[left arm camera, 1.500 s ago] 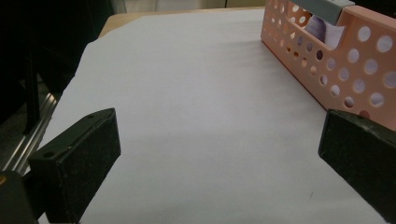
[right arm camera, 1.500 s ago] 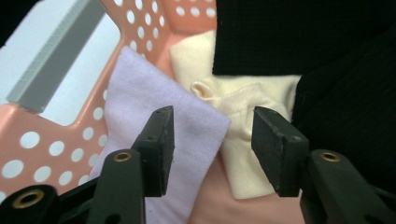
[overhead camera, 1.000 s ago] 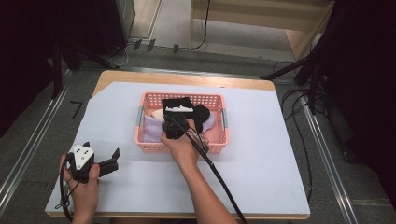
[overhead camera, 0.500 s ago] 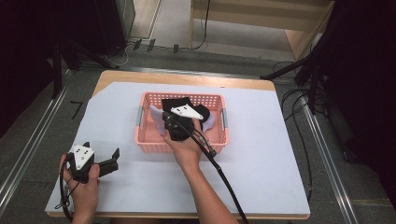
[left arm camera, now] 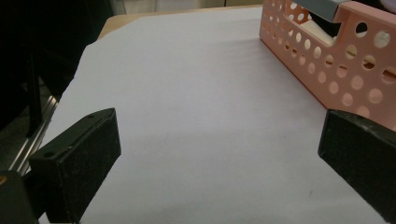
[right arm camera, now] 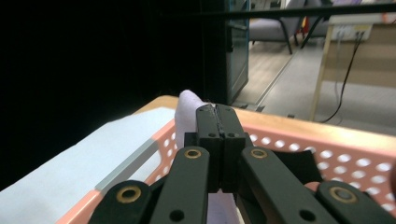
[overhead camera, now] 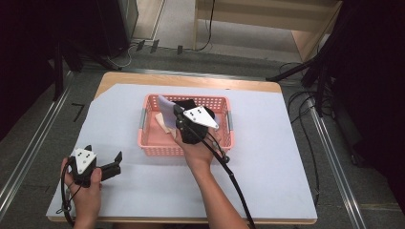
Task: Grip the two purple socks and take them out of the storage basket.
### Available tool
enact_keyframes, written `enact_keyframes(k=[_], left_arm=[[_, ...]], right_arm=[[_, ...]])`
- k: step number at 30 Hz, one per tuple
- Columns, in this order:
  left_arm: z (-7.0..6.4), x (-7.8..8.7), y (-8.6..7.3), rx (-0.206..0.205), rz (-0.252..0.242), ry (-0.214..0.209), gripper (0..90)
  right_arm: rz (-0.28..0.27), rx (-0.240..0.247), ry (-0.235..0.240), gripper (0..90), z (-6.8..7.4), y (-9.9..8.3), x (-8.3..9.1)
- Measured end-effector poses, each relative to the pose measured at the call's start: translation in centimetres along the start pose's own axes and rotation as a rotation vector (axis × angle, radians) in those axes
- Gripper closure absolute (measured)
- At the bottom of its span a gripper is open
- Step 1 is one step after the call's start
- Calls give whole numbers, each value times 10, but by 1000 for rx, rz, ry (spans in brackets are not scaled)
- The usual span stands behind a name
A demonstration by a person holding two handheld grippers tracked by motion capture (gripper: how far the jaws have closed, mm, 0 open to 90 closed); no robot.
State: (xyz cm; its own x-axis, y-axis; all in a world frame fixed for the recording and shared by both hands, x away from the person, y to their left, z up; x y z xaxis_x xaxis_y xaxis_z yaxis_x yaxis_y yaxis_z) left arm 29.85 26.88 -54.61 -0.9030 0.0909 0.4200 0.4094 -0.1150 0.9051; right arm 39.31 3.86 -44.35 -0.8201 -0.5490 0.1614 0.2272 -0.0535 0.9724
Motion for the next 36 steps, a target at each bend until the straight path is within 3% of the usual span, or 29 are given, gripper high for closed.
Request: enact_keyframes(k=[6,16,22,24,26,30,36], left_arm=[[0,0,0,-1,0,2,0],[0,0,0,-2,-2,4,0],[0,0,0,-6,-6,6,0],[0,0,1,-4,-12,6,0],[0,0,1,-4,-13,6,0],[-1,1,0,-8,-9,7,4],[-1,1,0,-13,-8,9,4]], right_arm=[[-47,20,-29,900,-15,9,9],[-115,31,-110,900,-53,27,30],[-146,26,-171,900,-83,35,45],[-156,29,-202,900,-99,37,54],[-156,25,-212,900,-104,37,57],[-172,3,-269,900,-134,38,74],[-166,6,-317,900,-157,33,88]])
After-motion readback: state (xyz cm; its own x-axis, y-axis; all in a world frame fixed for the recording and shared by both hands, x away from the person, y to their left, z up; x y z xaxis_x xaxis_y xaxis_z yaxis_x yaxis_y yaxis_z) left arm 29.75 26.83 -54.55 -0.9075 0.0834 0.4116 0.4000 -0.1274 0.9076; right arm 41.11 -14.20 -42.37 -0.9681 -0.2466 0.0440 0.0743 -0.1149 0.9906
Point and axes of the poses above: each handheld gripper's, and its own axes: x roughly backward along the jaws, y roughly out of its top, z roughly to its left, the point moved 10 cm from there along -x, roughly forward along the jaws, and after that the axes turned 1 degree about -x, right-handed, at the moved point
